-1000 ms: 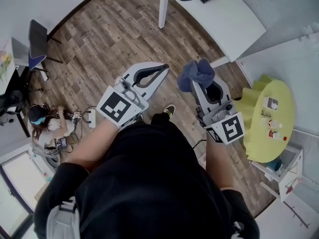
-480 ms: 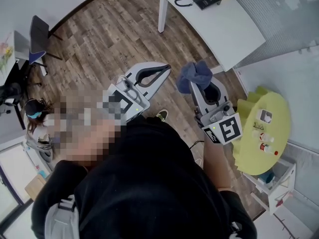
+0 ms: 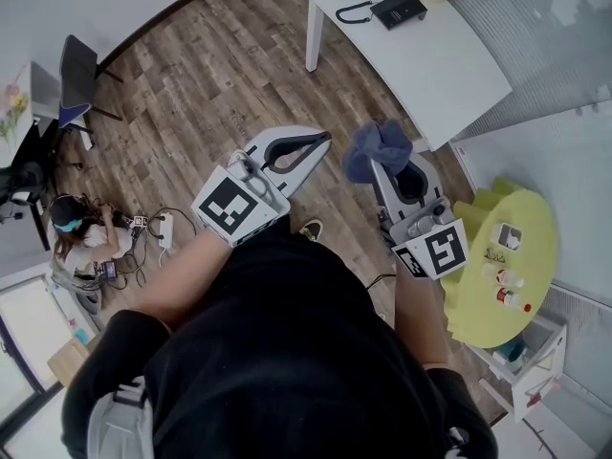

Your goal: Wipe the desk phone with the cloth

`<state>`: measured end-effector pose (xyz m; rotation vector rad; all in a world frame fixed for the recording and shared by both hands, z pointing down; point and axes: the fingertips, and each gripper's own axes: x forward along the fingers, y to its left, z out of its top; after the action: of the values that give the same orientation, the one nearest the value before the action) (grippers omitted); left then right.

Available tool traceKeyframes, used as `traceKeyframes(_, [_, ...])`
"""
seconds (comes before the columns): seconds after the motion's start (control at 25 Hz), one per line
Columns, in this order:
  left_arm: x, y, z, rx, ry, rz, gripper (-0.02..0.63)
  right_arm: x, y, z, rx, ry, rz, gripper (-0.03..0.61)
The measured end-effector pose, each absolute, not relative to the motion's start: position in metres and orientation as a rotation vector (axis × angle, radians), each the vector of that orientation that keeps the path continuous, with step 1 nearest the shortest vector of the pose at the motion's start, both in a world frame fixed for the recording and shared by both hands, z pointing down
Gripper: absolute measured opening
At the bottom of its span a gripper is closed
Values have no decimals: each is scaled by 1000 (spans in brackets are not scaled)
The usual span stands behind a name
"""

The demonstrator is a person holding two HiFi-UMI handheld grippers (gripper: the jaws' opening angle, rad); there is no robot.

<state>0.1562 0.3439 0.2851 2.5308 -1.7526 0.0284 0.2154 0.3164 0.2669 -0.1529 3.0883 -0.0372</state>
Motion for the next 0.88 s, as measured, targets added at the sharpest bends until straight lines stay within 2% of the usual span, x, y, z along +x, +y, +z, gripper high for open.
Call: traceKeyframes(0.88, [-3,221,292,2585,-1656,11,9,54,202,275,-241,3108,-46,89])
